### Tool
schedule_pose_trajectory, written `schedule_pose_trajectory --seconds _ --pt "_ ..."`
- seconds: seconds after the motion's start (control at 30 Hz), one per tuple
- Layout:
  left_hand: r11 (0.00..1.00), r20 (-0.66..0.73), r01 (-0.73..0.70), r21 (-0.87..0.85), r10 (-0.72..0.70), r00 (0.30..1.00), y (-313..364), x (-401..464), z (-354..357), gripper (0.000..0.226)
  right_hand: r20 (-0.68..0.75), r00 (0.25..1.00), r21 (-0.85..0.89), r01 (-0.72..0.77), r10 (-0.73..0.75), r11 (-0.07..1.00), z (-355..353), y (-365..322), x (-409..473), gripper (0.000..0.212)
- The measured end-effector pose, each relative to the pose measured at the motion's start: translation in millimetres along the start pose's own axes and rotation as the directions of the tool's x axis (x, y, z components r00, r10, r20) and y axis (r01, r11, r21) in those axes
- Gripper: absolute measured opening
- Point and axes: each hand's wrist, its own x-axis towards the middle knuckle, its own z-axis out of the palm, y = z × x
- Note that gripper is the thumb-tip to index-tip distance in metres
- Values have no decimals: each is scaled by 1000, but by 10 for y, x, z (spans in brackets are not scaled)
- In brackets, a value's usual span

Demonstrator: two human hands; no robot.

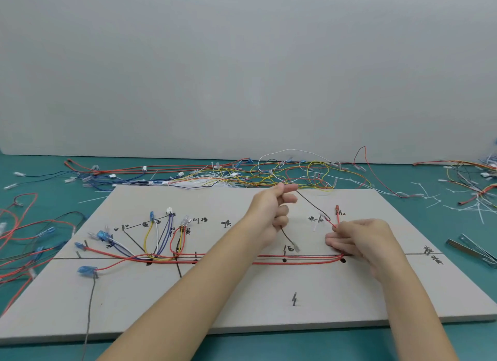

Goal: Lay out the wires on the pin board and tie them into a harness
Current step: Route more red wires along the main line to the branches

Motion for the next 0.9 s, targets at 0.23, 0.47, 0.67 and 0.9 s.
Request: schedule_pose_trajectory --seconds 0.23,0.47,0.67,0.9 --pt "999 94 -26 -44 30 995 58 45 -28 31 -74 993 -151 81 -92 985 109 51 81 15" --pt "998 190 -7 56 -4 982 22 57 -56 44 -171 960 -333 154 -220 930 187 144 116 13" --pt "904 80 18 428 -57 995 -3 103 -94 59 -142 972 -150 164 -185 975 142 178 131 12" --pt "797 107 107 595 -211 972 -94 157 -53 41 -97 972 -125 200 -213 972 98 224 138 10"
